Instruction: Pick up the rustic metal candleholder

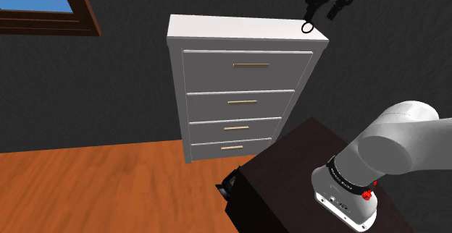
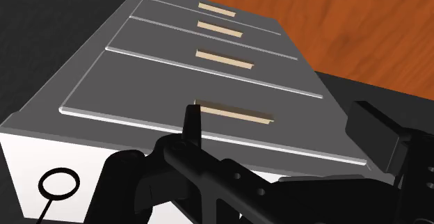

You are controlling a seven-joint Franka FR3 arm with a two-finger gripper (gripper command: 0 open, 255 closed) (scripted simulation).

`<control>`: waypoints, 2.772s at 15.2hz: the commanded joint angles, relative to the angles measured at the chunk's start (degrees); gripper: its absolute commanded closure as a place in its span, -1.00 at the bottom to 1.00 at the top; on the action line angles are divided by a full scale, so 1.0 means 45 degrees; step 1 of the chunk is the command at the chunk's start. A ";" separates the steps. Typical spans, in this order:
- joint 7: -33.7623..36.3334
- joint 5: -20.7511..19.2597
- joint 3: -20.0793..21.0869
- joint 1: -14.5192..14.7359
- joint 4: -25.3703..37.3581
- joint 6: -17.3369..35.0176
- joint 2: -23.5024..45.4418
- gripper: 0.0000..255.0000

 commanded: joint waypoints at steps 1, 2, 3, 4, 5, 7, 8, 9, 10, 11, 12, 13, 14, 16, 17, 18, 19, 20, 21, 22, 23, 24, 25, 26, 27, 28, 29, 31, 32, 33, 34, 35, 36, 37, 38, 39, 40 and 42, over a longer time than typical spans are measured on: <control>0.0000 0.0000 0.0000 0.0000 0.0000 0.0000 0.0000 -1.00; -0.0453 -0.0140 -0.0346 -0.0019 0.0133 0.0027 0.0132 -1.00; -0.0903 -0.0275 -0.0694 -0.0027 0.0286 0.0056 0.0284 -1.00; -0.1354 -0.0398 -0.1038 -0.0032 0.0460 0.0085 0.0456 -1.00; -0.1803 -0.0512 -0.1383 -0.0027 0.0653 0.0115 0.0647 -1.00; -0.2704 -0.0701 -0.2067 0.0002 0.1097 0.0172 0.1086 -1.00; -0.3156 -0.0776 -0.2409 0.0029 0.1349 0.0198 0.1333 -1.00; -0.3609 -0.0834 -0.2750 0.0064 0.1621 0.0222 0.1597 -1.00; -0.4062 -0.0879 -0.3095 0.0112 0.1912 0.0242 0.1878 -1.00; -0.4521 -0.0904 -0.3438 0.0164 0.2223 0.0258 0.2178 -1.00; -0.4982 -0.0911 -0.3786 0.0228 0.2553 0.0270 0.2494 -1.00; -0.5448 -0.0897 -0.4136 0.0299 0.2904 0.0276 0.2828 -1.00; -0.5919 -0.0862 -0.4490 0.0378 0.3275 0.0276 0.3180 -1.00; -0.6882 -0.0718 -0.5218 0.0562 0.4079 0.0252 0.3942 -1.00; -0.7376 -0.0605 -0.5595 0.0665 0.4514 0.0226 0.4354 -1.00; -0.7882 -0.0460 -0.5981 0.0773 0.4972 0.0189 0.4790 -1.00; -0.8400 -0.0280 -0.6381 0.0886 0.5453 0.0139 0.5252 -1.00; -0.8936 -0.0058 -0.6791 0.0995 0.5960 0.0075 0.5744 -1.00; -0.9488 0.0208 -0.7218 0.1106 0.6494 -0.0008 0.6269 -1.00; -1.0065 0.0531 -0.7658 0.1200 0.7058 -0.0111 0.6835 -1.00; -1.0665 0.0914 -0.8115 0.1280 0.7655 -0.0241 0.7447 -1.00; -1.1292 0.1367 -0.8596 0.1342 0.8289 -0.0403 0.8112 -1.00; -1.1952 0.1906 -0.9085 0.1353 0.8964 -0.0605 0.8842 -1.00; -1.2643 0.2542 -0.9547 0.1267 0.9689 -0.0860 0.9646 -1.00; -1.3352 0.3270 -0.9979 0.1075 1.0471 -0.1177 1.0522 -1.00; -1.4057 0.4078 -1.0343 0.0739 1.1320 -0.1565 1.1459 -1.00; -1.4721 0.4926 -1.0577 0.0221 1.2246 -0.2023 1.2428 -1.00; -1.5784 0.6607 -1.0651 -0.1285 1.4395 -0.3117 1.4366 -1.00; -1.6135 0.7405 -1.0486 -0.2250 1.5678 -0.3741 1.5324 -1.00; -1.6208 0.7634 -1.0330 -0.2646 1.6154 -0.3954 1.5631 -1.00; -1.6239 0.7479 -1.0333 -0.2457 1.5742 -0.3679 1.5472 -1.00; -1.6278 0.7365 -1.0393 -0.2248 1.5353 -0.3421 1.5339 -1.00; -1.6313 0.7257 -1.0441 -0.2059 1.4983 -0.3170 1.5214 -1.00; -1.6350 0.7169 -1.0510 -0.1867 1.4632 -0.2931 1.5104 -1.00; -1.6380 0.7078 -1.0552 -0.1701 1.4295 -0.2694 1.4995 -1.00; -1.6416 0.7011 -1.0628 -0.1522 1.3973 -0.2468 1.4903 -1.00; -1.6459 0.6892 -1.0684 -0.1296 1.3490 -0.2116 1.4757 -1.00; -1.6470 0.6915 -1.0735 -0.1263 1.3492 -0.2123 1.4771 -1.00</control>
